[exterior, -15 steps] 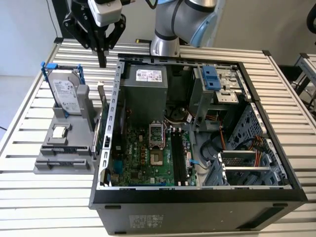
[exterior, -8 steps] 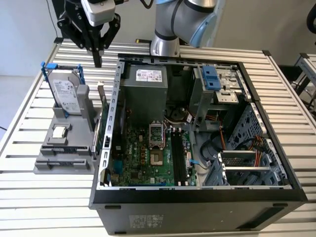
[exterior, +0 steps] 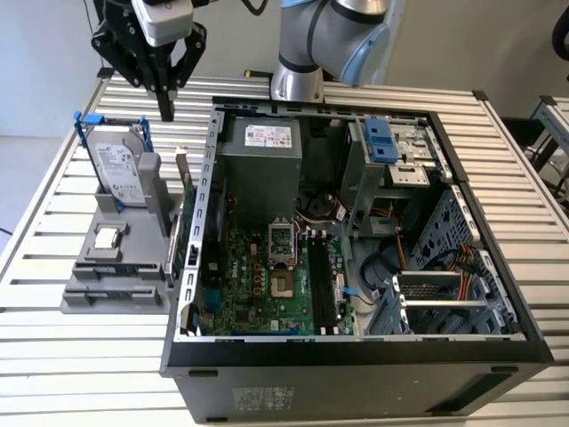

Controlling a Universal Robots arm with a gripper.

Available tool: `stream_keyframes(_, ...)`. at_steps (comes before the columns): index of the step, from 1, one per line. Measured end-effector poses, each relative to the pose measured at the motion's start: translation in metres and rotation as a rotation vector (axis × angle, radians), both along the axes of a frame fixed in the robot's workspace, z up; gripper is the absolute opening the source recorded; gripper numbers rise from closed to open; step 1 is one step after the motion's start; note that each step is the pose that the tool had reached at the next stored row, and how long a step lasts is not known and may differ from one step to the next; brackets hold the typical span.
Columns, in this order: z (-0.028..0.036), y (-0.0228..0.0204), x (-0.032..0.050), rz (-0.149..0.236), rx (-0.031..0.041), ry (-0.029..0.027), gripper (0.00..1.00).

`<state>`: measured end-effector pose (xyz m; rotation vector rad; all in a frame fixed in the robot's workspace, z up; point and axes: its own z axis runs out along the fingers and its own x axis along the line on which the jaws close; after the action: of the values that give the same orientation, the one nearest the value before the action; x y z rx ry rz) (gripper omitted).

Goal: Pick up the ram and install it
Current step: 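Reach for the ram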

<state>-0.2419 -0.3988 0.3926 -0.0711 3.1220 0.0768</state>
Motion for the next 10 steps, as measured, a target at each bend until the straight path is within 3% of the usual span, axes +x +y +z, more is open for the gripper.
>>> stream_keyframes(10, 0.0, 0.0, -0.0174, 0.0, 0.0, 0.0, 0.0)
